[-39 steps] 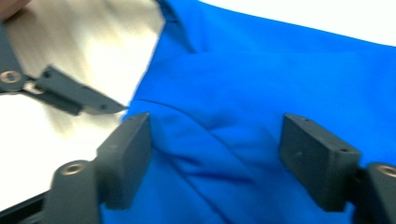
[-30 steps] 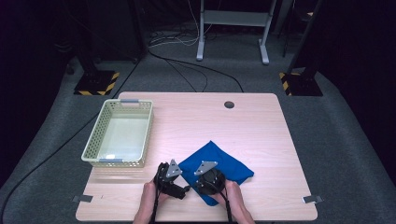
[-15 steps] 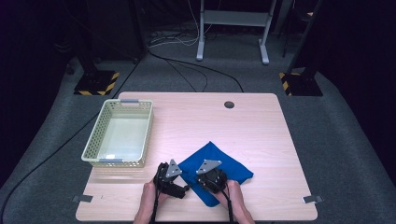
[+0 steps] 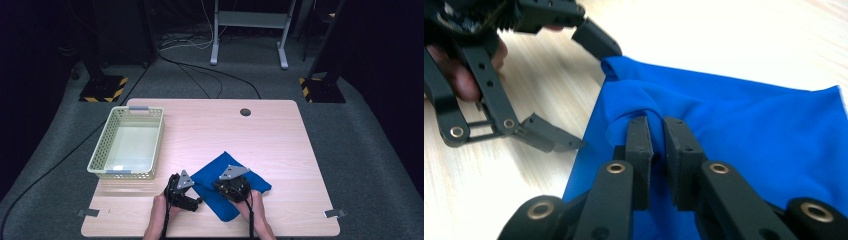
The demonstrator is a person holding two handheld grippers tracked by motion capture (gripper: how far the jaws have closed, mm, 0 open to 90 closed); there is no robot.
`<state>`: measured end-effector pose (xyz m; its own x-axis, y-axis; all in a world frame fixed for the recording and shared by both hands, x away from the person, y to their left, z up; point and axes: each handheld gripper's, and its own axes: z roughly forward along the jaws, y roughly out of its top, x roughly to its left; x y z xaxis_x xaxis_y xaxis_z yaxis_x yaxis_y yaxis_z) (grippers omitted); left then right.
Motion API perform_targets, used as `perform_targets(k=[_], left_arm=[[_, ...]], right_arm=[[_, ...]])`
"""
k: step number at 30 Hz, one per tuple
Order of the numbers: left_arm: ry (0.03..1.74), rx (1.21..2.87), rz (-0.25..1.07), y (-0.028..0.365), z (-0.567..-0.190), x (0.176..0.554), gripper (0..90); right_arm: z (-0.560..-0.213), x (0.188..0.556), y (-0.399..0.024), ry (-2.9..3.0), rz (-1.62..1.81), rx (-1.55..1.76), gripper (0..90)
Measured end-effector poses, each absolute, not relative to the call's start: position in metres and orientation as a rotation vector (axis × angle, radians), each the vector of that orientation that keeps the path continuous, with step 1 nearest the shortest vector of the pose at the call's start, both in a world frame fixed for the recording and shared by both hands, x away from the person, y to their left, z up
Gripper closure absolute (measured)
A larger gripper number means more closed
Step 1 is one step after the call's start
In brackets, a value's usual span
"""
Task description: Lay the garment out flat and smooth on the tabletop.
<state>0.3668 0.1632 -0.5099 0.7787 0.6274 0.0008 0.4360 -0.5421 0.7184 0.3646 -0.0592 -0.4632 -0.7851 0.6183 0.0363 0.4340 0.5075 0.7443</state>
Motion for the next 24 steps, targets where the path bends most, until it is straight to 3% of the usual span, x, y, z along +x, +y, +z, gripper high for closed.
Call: perform_targets(k=[24], left_arm=[[0.79,2.231,0.314,0.164,-0.51,0.368,8.5]], right_arm=[[-0.438,0.379,-0.095,2.379,1.259,0.996,83.2]])
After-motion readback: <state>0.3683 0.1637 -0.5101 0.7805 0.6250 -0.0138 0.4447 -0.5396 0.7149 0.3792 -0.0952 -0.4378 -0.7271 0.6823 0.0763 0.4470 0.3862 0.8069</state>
